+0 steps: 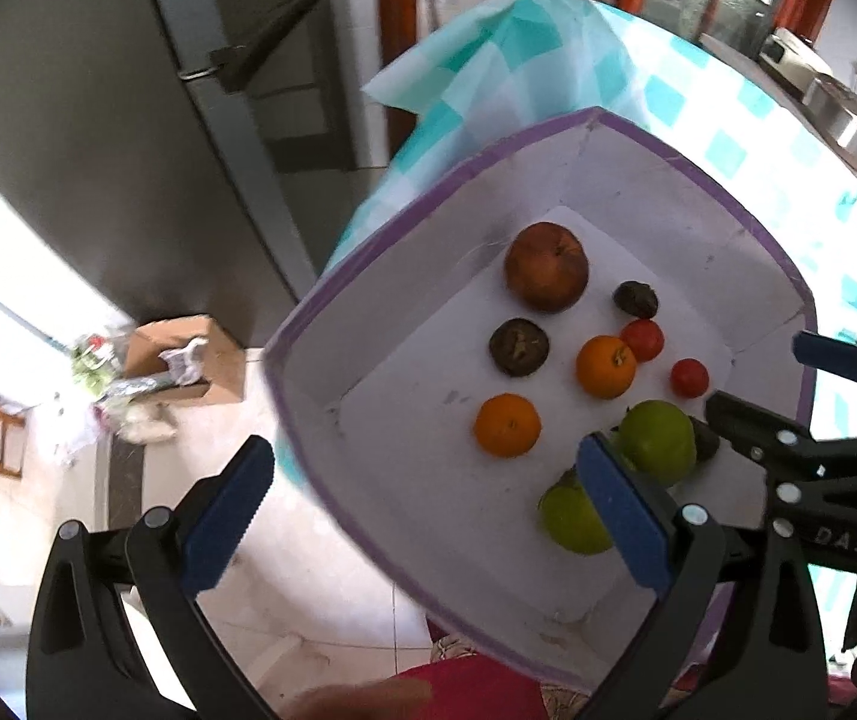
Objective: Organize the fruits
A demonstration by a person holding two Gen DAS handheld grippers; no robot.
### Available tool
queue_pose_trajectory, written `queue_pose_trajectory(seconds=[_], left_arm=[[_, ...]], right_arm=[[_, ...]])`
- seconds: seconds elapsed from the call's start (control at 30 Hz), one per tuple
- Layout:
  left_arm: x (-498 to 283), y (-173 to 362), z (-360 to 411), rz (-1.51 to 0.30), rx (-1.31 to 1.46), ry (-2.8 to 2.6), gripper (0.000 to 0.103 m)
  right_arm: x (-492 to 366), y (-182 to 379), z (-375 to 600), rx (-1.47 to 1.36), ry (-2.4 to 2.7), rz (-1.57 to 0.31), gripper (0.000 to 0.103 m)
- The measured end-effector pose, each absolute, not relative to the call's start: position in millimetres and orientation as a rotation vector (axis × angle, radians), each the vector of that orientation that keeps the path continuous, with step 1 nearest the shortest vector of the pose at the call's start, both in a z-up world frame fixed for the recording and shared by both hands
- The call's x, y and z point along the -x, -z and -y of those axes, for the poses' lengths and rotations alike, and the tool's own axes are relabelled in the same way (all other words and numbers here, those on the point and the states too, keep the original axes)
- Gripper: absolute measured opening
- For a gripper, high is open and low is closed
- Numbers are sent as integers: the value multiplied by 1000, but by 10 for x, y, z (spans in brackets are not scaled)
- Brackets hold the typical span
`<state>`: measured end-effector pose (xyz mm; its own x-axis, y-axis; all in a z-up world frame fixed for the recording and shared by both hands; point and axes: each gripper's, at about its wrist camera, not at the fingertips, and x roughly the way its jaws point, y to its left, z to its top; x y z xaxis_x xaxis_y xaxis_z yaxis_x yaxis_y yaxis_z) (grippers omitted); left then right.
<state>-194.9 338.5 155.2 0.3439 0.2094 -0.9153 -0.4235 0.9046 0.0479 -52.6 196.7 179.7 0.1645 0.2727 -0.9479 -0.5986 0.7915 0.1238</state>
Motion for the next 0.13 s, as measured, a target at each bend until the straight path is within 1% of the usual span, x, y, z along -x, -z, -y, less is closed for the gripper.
queue_pose_trajectory(seconds=[0.13], left_arm=[[2096, -1723, -3159, -1125, 194, -493, 101]], right_arm=[[603, -1966, -1725, 265, -677, -1182, 87]])
